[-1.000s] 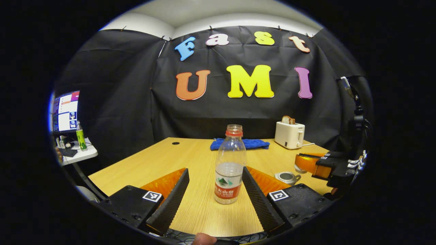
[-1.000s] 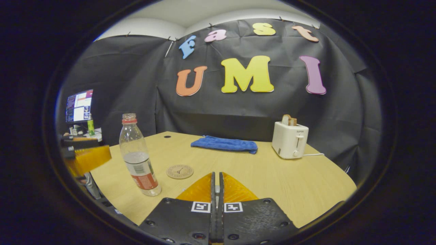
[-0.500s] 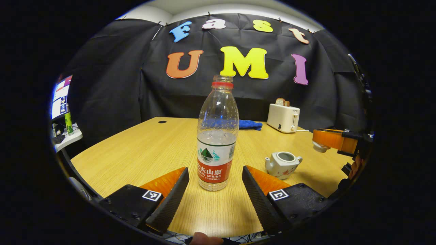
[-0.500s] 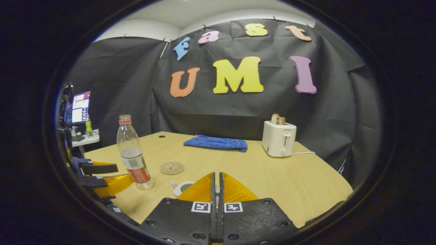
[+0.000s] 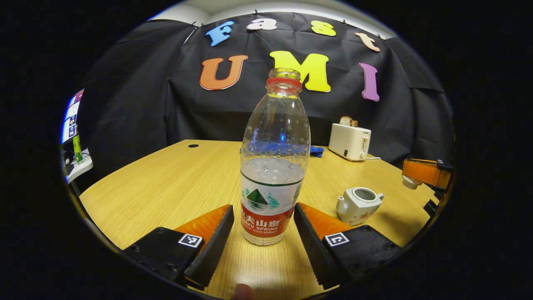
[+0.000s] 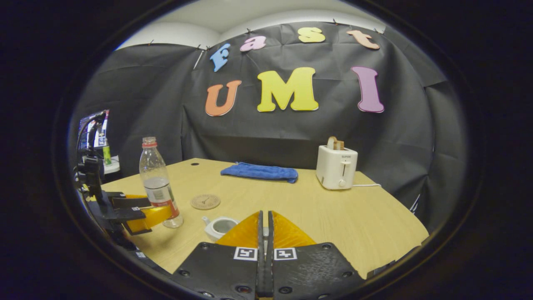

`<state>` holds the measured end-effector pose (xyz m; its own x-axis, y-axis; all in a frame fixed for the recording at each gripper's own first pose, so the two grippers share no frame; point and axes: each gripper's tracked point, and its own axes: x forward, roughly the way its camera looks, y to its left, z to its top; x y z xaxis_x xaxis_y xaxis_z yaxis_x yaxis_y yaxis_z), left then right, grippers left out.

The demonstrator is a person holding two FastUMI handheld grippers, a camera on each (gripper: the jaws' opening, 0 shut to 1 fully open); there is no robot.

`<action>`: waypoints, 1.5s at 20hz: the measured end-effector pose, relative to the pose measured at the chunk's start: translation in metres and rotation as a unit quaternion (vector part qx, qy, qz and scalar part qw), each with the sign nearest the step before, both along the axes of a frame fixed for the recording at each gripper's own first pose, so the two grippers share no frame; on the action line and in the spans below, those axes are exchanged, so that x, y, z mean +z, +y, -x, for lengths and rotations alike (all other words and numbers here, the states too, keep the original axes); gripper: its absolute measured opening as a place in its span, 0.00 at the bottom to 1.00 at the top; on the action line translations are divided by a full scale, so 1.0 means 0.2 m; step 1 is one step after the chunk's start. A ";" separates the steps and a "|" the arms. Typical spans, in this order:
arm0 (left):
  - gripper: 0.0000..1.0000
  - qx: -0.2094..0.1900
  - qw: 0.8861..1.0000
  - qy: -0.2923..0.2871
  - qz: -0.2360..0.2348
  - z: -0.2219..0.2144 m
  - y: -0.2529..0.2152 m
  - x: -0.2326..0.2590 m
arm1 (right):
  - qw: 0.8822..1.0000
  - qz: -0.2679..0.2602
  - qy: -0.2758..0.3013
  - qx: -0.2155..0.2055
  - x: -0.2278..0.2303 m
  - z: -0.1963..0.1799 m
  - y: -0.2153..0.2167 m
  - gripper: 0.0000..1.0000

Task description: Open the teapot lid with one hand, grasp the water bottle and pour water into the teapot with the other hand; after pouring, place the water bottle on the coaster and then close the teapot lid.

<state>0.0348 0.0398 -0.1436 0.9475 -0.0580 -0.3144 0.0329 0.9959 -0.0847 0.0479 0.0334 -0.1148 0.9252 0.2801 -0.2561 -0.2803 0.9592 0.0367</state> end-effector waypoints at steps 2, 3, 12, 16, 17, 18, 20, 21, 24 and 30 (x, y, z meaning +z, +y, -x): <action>0.80 -0.006 1.000 0.003 -0.008 -0.01 0.00 0.00 | 1.000 -0.003 0.003 0.004 0.00 0.01 0.01 0.00; 0.80 -0.008 1.000 0.004 -0.016 0.00 0.00 0.00 | 1.000 -0.002 0.003 0.006 0.00 0.02 0.02 0.00; 0.75 -0.005 0.970 -0.007 -0.242 0.04 0.19 0.18 | 1.000 -0.004 0.010 0.018 -0.02 0.04 0.00 0.00; 0.72 -0.017 0.922 -0.012 -0.386 0.04 0.29 0.24 | 1.000 -0.011 0.009 0.015 -0.01 0.05 -0.05 0.00; 0.72 -0.022 0.911 -0.010 -0.411 0.03 0.29 0.25 | 1.000 -0.011 0.009 0.015 -0.01 0.05 -0.06 0.00; 0.72 -0.030 0.901 -0.008 -0.433 0.02 0.28 0.25 | 1.000 -0.011 0.010 0.014 -0.02 0.06 -0.07 0.00; 0.72 -0.044 0.874 -0.005 -0.484 0.00 0.28 0.25 | 1.000 -0.013 0.011 0.015 -0.02 0.07 -0.09 0.00; 0.72 -0.051 0.859 -0.003 -0.509 -0.01 0.28 0.25 | 1.000 -0.014 0.010 0.014 -0.01 0.07 -0.10 0.00; 0.72 -0.077 0.813 0.016 -0.576 -0.04 0.29 0.22 | 1.000 -0.020 0.007 0.013 0.00 0.09 -0.15 0.00; 0.72 -0.108 0.749 0.014 -0.653 -0.09 0.23 0.27 | 1.000 -0.018 0.006 0.009 -0.02 0.11 -0.23 0.00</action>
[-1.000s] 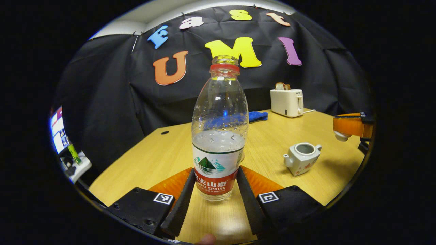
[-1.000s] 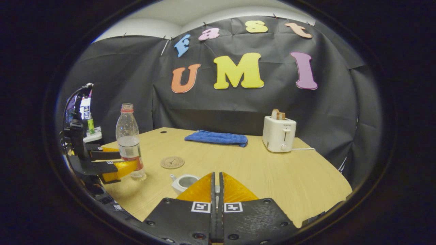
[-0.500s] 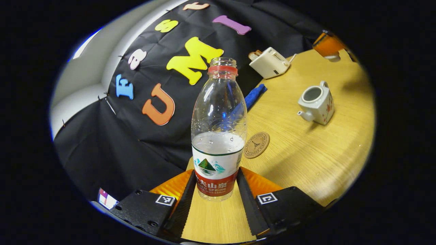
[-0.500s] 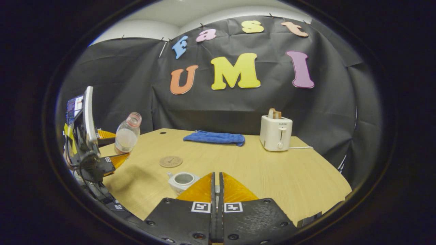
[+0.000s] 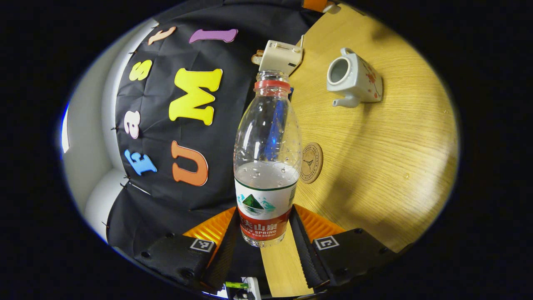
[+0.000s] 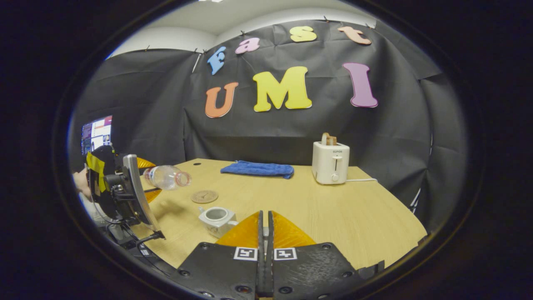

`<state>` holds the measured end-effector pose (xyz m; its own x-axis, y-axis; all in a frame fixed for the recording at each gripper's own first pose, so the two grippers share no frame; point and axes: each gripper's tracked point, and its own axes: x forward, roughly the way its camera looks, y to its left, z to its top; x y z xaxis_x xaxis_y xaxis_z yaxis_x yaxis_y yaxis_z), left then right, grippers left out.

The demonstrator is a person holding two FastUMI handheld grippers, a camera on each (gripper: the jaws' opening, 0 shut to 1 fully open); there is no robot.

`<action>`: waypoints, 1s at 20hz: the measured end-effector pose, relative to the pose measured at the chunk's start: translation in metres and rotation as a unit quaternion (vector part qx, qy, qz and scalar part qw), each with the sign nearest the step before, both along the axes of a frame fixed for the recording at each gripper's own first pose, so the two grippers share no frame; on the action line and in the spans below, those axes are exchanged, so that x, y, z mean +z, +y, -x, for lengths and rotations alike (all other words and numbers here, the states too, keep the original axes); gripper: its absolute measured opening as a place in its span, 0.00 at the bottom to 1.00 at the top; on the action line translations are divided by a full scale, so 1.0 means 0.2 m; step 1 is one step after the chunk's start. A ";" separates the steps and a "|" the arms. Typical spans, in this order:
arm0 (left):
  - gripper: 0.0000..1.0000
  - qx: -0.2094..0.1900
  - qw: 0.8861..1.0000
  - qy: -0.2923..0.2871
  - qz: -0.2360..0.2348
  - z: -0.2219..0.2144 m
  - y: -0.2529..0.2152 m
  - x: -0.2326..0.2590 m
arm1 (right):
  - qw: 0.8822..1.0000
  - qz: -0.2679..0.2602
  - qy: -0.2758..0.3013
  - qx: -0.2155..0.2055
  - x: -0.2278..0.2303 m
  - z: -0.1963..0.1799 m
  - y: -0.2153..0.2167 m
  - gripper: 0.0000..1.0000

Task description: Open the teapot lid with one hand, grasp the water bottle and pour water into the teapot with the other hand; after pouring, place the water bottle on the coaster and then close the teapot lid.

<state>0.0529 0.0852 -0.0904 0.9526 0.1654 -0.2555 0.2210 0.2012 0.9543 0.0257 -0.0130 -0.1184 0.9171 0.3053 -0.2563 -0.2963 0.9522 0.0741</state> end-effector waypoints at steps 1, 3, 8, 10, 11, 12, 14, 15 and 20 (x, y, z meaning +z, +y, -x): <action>0.72 -0.007 1.000 0.004 -0.017 0.00 -0.02 0.01 | 1.000 0.001 0.001 0.000 -0.01 0.00 -0.01 0.00; 0.72 -0.019 0.998 0.010 -0.057 -0.02 -0.06 0.03 | 1.000 0.001 0.003 0.001 -0.02 0.01 -0.02 0.00; 0.72 -0.029 0.993 0.027 -0.113 0.00 -0.10 0.02 | 1.000 0.004 0.006 0.006 -0.05 0.04 -0.03 0.00; 0.76 -0.031 0.990 0.025 -0.135 -0.02 -0.12 0.02 | 1.000 0.002 0.005 0.005 -0.05 0.04 -0.05 0.00; 0.72 -0.034 0.989 0.025 -0.144 -0.02 -0.12 0.02 | 1.000 0.002 0.004 0.005 -0.05 0.04 -0.06 0.00; 0.72 -0.033 0.988 0.025 -0.151 -0.01 -0.12 0.02 | 1.000 0.002 0.005 0.004 -0.06 0.04 -0.07 0.00; 0.72 -0.036 0.986 0.022 -0.164 -0.02 -0.14 0.03 | 1.000 0.000 0.006 0.002 -0.06 0.03 -0.09 0.00; 0.72 -0.036 0.984 0.021 -0.174 -0.02 -0.14 0.03 | 1.000 -0.001 0.006 0.000 -0.06 0.04 -0.10 0.00; 0.71 -0.039 0.977 0.026 -0.207 -0.08 -0.15 0.06 | 1.000 -0.003 0.004 -0.003 -0.07 0.04 -0.13 0.00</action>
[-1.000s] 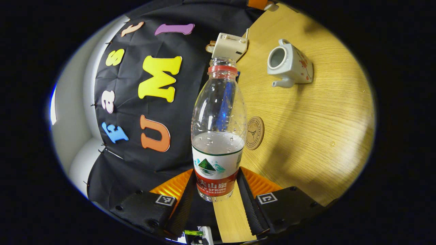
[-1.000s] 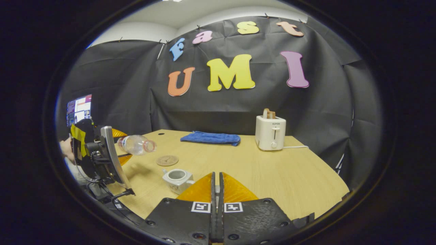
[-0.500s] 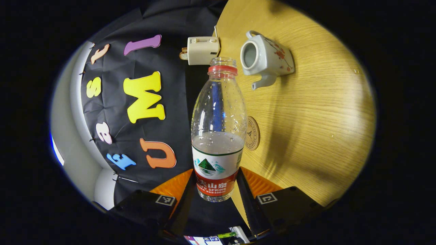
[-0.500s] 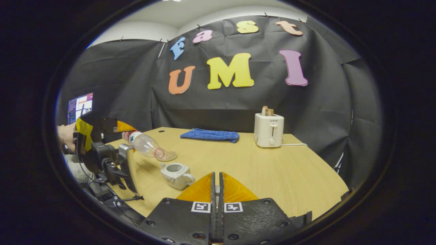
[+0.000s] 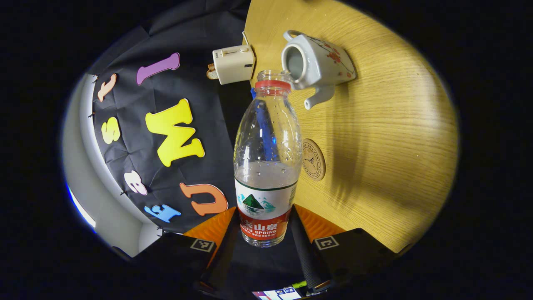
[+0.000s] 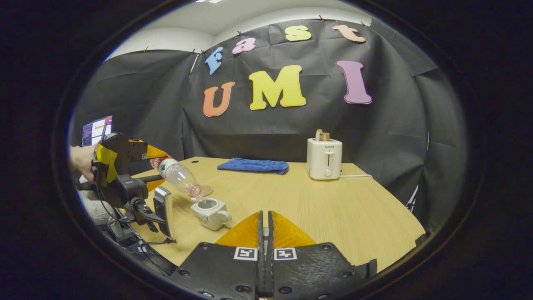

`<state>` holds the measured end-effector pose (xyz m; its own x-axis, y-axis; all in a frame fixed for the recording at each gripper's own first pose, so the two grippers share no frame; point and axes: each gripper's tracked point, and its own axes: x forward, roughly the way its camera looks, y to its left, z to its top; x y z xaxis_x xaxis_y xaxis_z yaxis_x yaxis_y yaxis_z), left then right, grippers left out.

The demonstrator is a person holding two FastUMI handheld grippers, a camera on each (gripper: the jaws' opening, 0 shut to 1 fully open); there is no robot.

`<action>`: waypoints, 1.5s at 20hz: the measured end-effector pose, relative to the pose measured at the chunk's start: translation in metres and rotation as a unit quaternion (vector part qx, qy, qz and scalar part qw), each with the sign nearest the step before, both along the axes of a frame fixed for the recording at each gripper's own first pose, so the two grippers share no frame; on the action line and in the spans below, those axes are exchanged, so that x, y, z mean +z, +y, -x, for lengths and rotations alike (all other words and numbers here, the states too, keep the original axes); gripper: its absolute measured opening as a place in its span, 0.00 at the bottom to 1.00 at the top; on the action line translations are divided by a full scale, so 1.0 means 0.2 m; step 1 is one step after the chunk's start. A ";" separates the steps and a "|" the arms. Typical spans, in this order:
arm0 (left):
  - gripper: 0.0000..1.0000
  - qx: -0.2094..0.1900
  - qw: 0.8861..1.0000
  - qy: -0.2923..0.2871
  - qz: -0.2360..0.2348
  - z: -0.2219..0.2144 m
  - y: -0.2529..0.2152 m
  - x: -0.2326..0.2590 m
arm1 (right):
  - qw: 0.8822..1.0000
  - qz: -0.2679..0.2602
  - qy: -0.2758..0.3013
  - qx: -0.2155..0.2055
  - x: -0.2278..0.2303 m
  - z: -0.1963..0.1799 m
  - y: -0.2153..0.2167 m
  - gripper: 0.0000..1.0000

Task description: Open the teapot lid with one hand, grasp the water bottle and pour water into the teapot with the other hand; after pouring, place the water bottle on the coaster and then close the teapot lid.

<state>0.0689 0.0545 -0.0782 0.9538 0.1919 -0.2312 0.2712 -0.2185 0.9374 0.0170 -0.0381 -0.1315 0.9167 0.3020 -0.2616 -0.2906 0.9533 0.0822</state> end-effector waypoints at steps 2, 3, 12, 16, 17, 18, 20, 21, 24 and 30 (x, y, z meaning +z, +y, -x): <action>0.72 -0.003 1.000 -0.002 -0.011 0.00 -0.02 0.01 | 1.000 -0.001 0.002 -0.002 -0.01 0.00 -0.01 0.02; 0.72 -0.006 1.000 -0.004 -0.019 0.00 -0.03 0.02 | 1.000 -0.002 0.002 -0.003 -0.01 0.00 -0.02 0.02; 0.71 -0.007 0.998 -0.006 -0.060 -0.02 -0.05 0.07 | 1.000 -0.005 0.003 -0.002 -0.01 0.00 -0.03 0.00; 0.72 -0.009 0.997 -0.005 -0.079 -0.02 -0.07 0.10 | 1.000 -0.005 -0.001 -0.003 0.00 0.00 -0.04 0.02; 0.72 -0.011 0.996 -0.006 -0.083 -0.02 -0.07 0.11 | 1.000 -0.007 -0.001 -0.003 -0.01 0.00 -0.04 0.02; 0.72 -0.011 0.996 -0.006 -0.087 -0.02 -0.07 0.11 | 1.000 -0.008 -0.001 -0.002 -0.01 0.00 -0.04 0.00; 0.72 -0.014 0.995 -0.006 -0.094 -0.02 -0.08 0.12 | 1.000 -0.008 -0.001 -0.001 -0.01 0.01 -0.04 0.00; 0.72 -0.016 0.995 -0.005 -0.099 -0.02 -0.08 0.12 | 1.000 -0.009 -0.001 -0.002 -0.01 0.01 -0.04 0.00; 0.72 -0.024 0.993 -0.006 -0.114 -0.02 -0.10 0.15 | 1.000 -0.009 -0.002 -0.001 -0.01 0.02 -0.04 0.00; 0.72 -0.030 0.990 -0.006 -0.138 -0.03 -0.11 0.18 | 1.000 -0.015 -0.003 -0.002 0.00 0.03 -0.05 0.00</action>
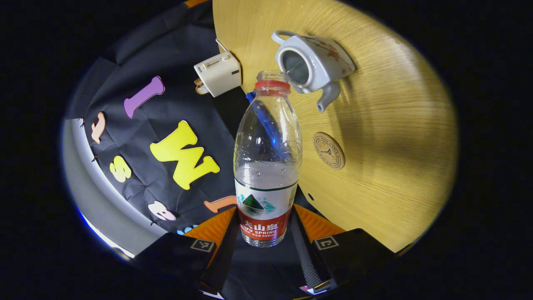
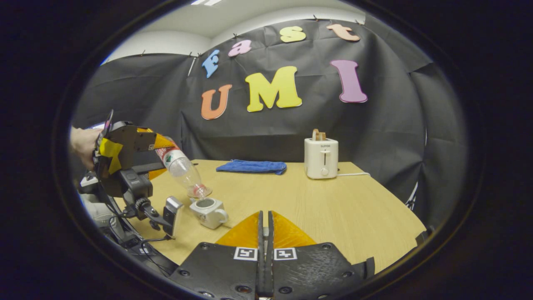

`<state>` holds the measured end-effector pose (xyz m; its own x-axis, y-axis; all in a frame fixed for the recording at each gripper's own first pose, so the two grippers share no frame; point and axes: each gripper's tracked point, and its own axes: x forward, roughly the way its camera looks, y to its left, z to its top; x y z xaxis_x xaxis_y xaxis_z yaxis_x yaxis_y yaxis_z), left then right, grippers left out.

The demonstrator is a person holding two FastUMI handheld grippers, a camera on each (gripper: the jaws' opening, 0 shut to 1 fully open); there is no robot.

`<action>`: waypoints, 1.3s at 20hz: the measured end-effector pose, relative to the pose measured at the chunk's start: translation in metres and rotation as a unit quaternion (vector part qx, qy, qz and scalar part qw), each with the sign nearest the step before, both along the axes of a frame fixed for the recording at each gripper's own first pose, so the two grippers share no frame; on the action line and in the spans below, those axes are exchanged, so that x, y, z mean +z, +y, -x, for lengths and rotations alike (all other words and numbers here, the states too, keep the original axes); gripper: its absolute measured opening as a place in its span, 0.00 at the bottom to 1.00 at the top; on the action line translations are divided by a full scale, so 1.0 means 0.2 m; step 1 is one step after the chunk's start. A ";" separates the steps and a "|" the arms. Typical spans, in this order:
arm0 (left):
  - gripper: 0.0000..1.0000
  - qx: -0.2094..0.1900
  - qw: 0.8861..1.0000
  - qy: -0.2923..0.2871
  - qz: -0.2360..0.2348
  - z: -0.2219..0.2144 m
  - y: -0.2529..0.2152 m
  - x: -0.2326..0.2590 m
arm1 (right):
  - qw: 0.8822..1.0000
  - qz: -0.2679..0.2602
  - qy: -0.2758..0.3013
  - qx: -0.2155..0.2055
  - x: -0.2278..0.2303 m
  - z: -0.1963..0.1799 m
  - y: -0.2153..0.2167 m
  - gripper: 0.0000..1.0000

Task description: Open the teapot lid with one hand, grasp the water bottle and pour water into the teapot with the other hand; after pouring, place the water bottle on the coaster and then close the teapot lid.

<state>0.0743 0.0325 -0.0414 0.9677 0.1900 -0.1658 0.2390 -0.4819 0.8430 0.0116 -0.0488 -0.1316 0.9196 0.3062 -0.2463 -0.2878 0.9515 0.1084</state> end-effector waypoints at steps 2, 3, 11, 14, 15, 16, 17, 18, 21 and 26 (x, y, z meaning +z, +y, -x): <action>0.71 0.001 1.000 0.000 -0.007 0.00 -0.01 0.01 | 1.000 -0.002 0.000 0.000 0.00 0.00 0.00 0.00; 0.72 0.001 1.000 -0.001 -0.010 0.00 -0.01 0.02 | 1.000 -0.004 -0.001 0.000 0.00 0.00 0.00 0.00; 0.71 -0.011 1.000 -0.011 -0.023 0.01 -0.06 0.06 | 1.000 -0.010 -0.004 0.000 0.02 0.02 0.01 0.00; 0.71 -0.010 1.000 -0.014 -0.024 0.00 -0.06 0.06 | 1.000 -0.009 -0.006 0.000 0.02 0.01 0.01 0.02; 0.71 -0.009 1.000 -0.016 -0.024 0.00 -0.05 0.07 | 1.000 -0.009 -0.005 0.000 0.01 0.01 0.01 0.02; 0.71 -0.010 1.000 -0.015 -0.019 0.00 -0.05 0.06 | 1.000 -0.010 -0.005 0.000 0.02 0.01 0.01 0.02; 0.71 -0.010 1.000 -0.015 -0.012 0.01 -0.04 0.06 | 1.000 -0.010 -0.005 -0.001 0.01 0.01 0.01 0.02; 0.71 -0.011 1.000 -0.016 -0.004 0.01 -0.04 0.05 | 1.000 -0.011 -0.004 -0.002 0.01 0.01 0.01 0.02; 0.71 -0.011 0.999 -0.018 0.024 0.01 -0.04 0.03 | 1.000 -0.013 -0.002 -0.004 0.01 0.01 0.01 0.00; 0.71 -0.007 0.991 -0.045 0.128 0.02 0.02 0.05 | 1.000 -0.015 -0.002 -0.004 0.03 0.02 0.02 0.00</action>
<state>0.0706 0.0364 -0.0316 0.9829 0.1396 -0.1202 0.1527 -0.2519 0.9556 0.0082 -0.0449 -0.1259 0.9231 0.3053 -0.2338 -0.2800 0.9504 0.1354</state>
